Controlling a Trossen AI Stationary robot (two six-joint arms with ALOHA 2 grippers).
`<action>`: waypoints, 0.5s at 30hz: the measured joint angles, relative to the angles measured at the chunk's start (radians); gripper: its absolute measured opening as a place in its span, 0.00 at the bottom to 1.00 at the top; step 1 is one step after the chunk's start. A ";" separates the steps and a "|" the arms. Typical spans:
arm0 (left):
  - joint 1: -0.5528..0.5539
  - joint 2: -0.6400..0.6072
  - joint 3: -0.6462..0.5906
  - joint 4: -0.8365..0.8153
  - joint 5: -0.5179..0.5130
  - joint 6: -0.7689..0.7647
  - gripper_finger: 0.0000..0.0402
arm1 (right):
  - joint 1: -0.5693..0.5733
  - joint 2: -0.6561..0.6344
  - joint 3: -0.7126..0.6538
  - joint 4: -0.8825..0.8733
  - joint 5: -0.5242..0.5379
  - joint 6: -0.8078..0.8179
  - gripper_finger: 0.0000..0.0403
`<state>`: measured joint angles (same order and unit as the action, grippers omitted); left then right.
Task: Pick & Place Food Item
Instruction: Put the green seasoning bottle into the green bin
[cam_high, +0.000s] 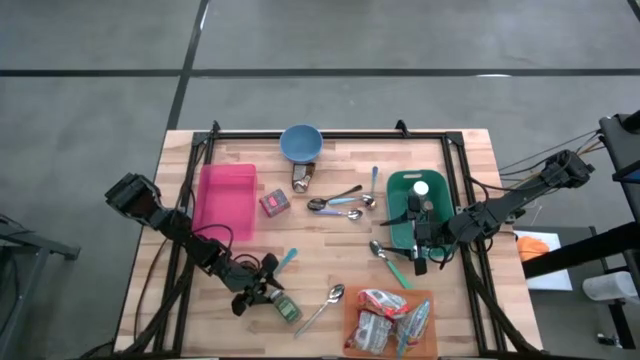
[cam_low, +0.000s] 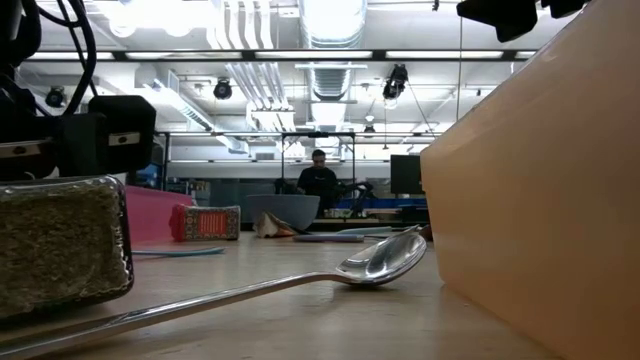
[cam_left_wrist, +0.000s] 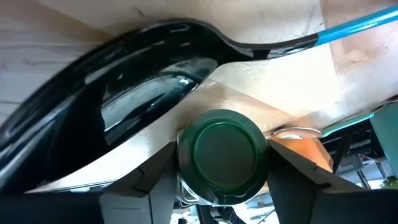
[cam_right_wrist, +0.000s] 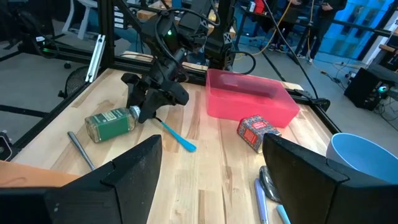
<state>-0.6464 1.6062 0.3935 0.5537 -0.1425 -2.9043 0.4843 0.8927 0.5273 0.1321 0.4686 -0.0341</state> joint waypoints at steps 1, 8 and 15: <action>0.000 0.000 0.000 0.000 0.000 0.000 0.49 | 0.000 0.000 0.000 0.000 0.000 0.000 0.69; 0.000 -0.001 0.000 0.003 -0.003 0.002 0.54 | 0.000 0.000 0.000 0.000 0.000 0.000 0.69; 0.000 -0.001 0.000 0.003 -0.007 0.002 0.49 | 0.000 0.000 0.000 0.000 0.000 0.000 0.69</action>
<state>-0.6464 1.6054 0.3936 0.5569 -0.1493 -2.9021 0.4843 0.8928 0.5272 0.1322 0.4686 -0.0341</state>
